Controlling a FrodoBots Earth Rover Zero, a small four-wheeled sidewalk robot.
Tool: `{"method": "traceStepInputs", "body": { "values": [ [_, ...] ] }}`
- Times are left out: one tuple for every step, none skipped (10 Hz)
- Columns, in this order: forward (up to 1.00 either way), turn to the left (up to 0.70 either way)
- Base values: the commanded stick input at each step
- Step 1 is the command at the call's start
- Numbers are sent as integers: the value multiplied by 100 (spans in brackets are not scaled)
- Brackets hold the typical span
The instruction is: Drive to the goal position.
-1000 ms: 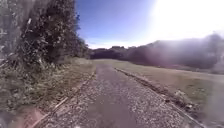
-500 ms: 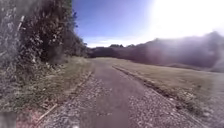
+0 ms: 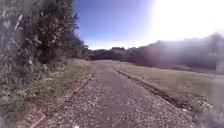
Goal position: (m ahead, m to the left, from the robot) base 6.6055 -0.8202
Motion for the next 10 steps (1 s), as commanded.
{"method": "traceStepInputs", "body": {
  "values": [
    [60,0],
    [60,0],
    [60,0],
    [60,0],
    [60,0],
    [60,0],
    [60,0],
    [60,0],
    [60,0],
    [60,0]
  ]
}}
